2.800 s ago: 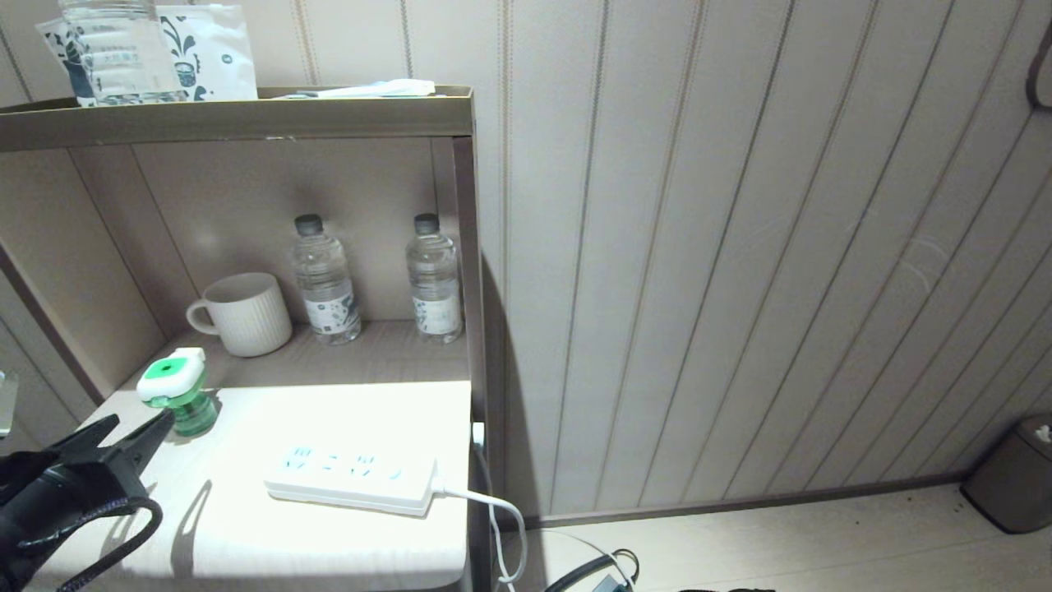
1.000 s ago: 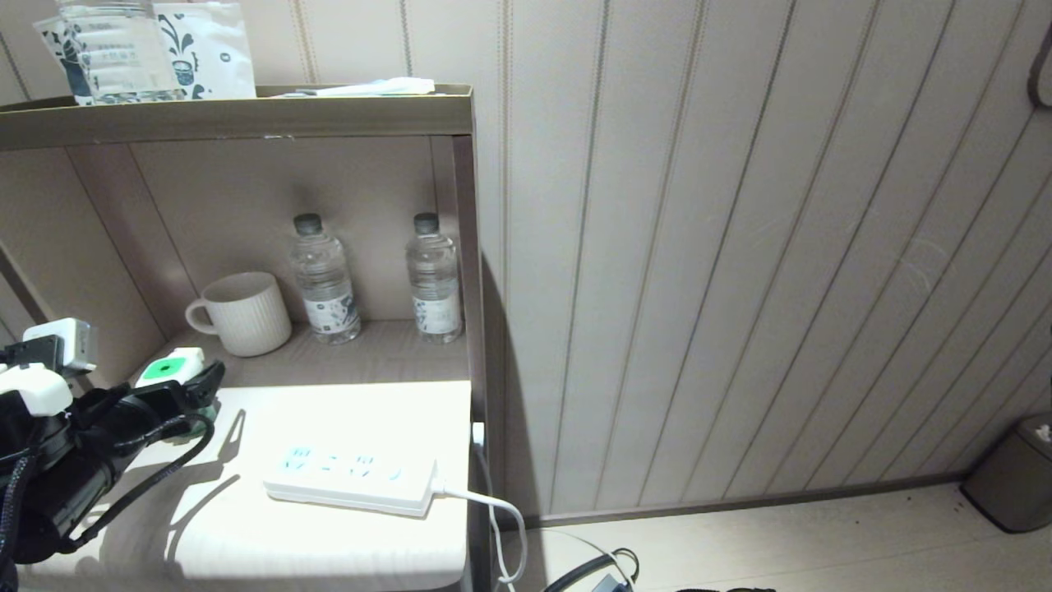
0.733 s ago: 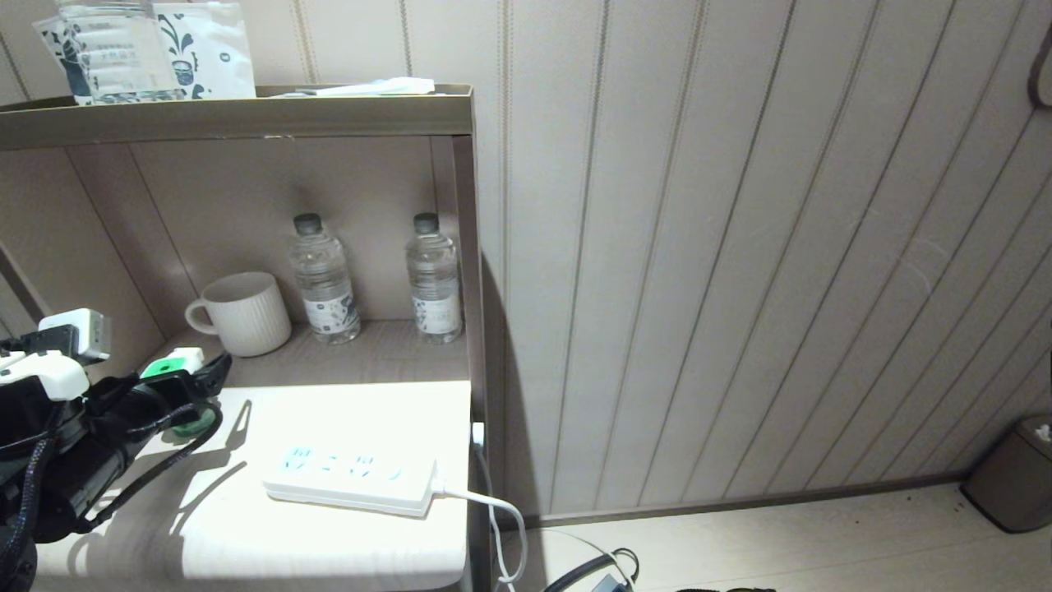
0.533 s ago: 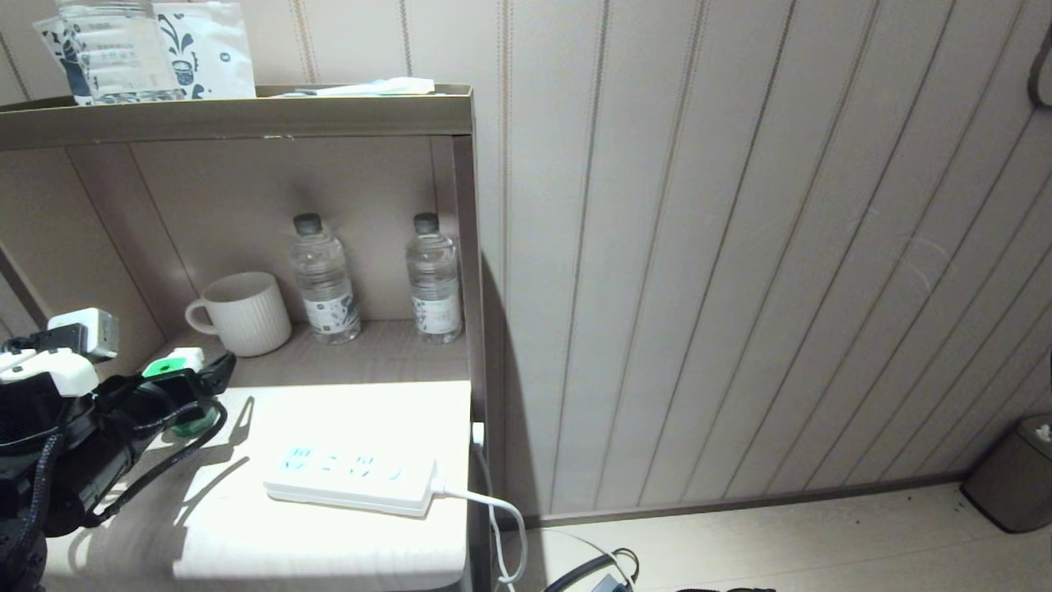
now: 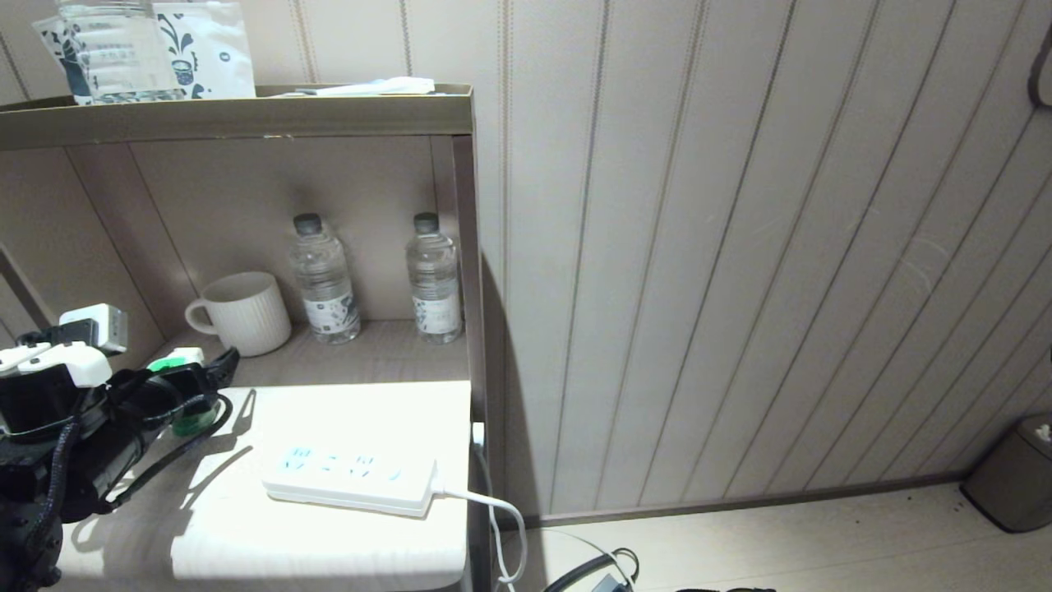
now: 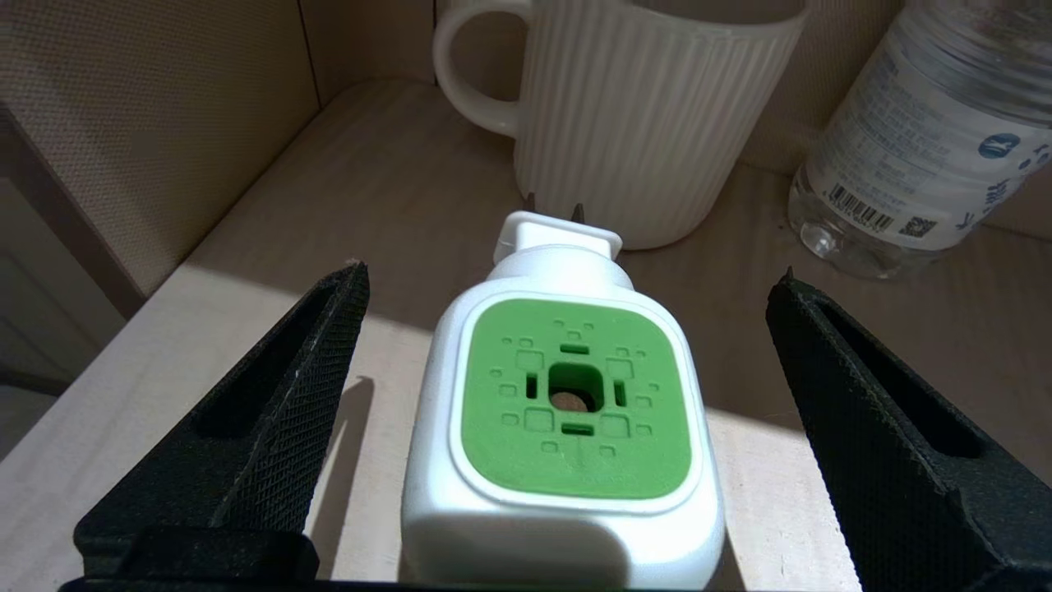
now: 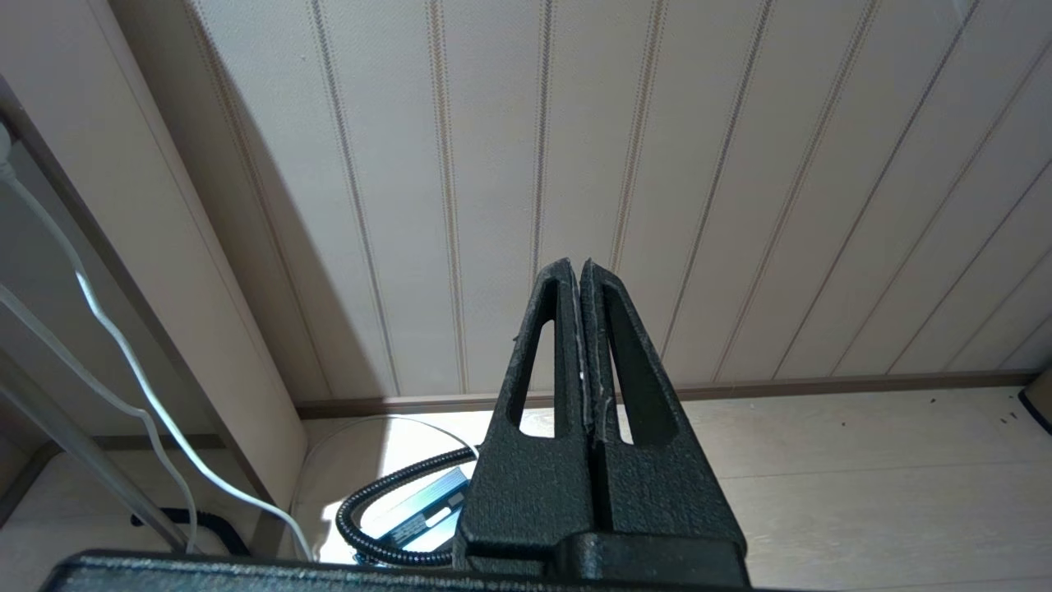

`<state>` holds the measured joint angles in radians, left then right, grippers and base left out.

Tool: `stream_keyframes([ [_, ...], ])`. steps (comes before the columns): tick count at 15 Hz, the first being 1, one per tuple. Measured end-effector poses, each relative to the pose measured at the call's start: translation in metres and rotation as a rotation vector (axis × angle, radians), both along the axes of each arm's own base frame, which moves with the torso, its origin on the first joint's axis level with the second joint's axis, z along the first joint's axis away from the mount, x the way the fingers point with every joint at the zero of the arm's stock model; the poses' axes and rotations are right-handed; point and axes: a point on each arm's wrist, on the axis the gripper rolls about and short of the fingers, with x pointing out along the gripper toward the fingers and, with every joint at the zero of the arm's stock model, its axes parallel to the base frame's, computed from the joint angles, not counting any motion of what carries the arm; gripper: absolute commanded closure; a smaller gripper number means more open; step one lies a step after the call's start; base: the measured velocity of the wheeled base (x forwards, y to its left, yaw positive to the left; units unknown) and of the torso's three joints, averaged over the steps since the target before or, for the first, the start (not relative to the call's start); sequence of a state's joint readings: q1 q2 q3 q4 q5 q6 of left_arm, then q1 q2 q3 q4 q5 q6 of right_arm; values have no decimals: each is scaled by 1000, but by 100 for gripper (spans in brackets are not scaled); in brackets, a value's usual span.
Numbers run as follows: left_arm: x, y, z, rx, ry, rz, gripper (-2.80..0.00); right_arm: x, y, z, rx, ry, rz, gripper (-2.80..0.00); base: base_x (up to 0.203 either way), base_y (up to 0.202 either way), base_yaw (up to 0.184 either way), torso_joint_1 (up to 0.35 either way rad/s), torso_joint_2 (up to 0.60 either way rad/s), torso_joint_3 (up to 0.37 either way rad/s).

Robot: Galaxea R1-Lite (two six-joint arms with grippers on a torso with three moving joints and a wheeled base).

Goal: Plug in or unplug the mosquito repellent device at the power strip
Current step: Pick up the mosquito repellent liquid

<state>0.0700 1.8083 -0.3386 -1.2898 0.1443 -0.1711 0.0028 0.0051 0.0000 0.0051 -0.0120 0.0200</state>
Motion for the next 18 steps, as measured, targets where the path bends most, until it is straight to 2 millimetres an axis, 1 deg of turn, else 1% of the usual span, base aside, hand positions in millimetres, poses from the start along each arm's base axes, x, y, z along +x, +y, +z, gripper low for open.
stream_keyframes([
  [6, 3, 2, 0, 3, -17, 7, -280, 0, 0, 0, 0, 0, 0, 0, 0, 0, 0, 0, 0, 0],
  [8, 3, 2, 2, 30, -37, 21, -280, 0, 0, 0, 0, 0, -1, 0, 0, 0, 0, 0, 0, 0],
  [12, 1, 1, -1, 74, -11, 19, -280, 0, 0, 0, 0, 0, 0, 0, 0, 0, 0, 0, 0, 0],
  [18, 3, -1, -4, 87, -16, 37, -280, 0, 0, 0, 0, 0, 0, 0, 0, 0, 0, 0, 0, 0],
])
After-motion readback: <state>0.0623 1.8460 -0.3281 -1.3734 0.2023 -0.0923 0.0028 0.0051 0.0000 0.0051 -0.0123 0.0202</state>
